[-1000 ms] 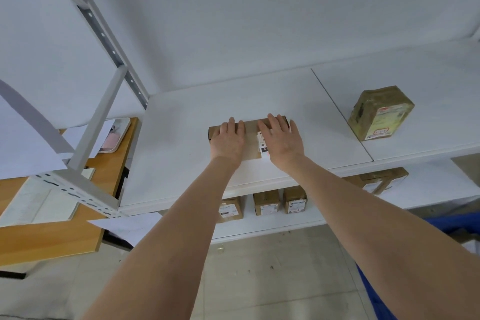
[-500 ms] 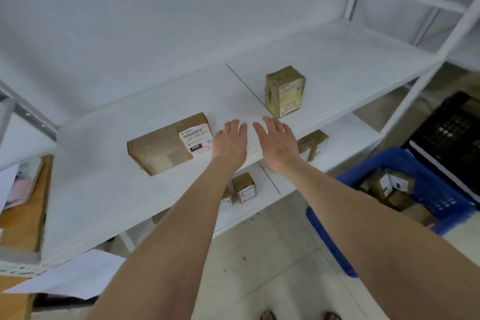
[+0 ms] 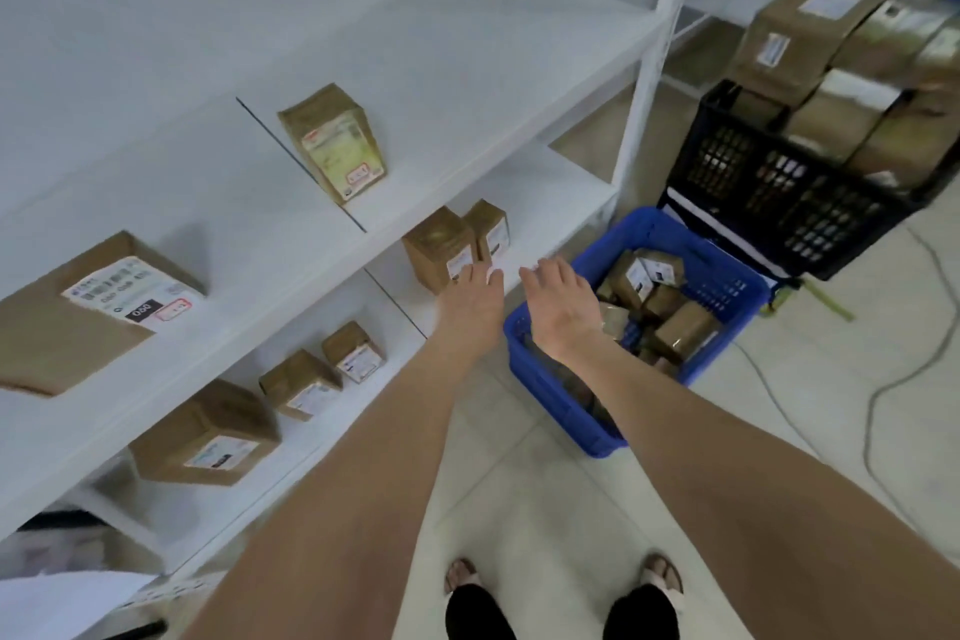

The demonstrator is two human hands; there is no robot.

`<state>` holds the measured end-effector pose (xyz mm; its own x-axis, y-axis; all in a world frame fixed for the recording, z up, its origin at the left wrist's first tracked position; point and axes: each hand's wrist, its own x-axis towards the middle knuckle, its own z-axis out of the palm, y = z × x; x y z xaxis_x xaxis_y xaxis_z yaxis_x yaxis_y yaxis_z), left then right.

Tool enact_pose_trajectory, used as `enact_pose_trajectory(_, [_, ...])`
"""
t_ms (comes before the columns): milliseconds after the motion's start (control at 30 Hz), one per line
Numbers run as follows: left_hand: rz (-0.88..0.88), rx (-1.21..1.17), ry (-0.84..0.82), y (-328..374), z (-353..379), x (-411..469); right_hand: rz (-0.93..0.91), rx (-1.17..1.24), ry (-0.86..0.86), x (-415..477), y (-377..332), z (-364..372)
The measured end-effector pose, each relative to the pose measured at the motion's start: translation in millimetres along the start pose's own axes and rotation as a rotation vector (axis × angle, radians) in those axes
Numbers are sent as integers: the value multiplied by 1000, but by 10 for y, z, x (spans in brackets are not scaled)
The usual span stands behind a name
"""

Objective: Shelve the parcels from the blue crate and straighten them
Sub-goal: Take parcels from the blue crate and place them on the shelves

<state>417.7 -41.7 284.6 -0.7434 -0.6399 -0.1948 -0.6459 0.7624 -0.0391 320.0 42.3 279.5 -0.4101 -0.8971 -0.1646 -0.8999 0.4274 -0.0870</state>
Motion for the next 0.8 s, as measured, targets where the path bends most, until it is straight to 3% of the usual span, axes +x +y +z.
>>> enact_pose_trajectory(333, [71, -48, -90, 1893, 403, 593, 48, 40, -147, -203, 1954, 332])
enact_pose_trajectory(800, [-14, -132, -234, 2664, 1015, 2257, 18, 62, -336, 1048, 3348, 970])
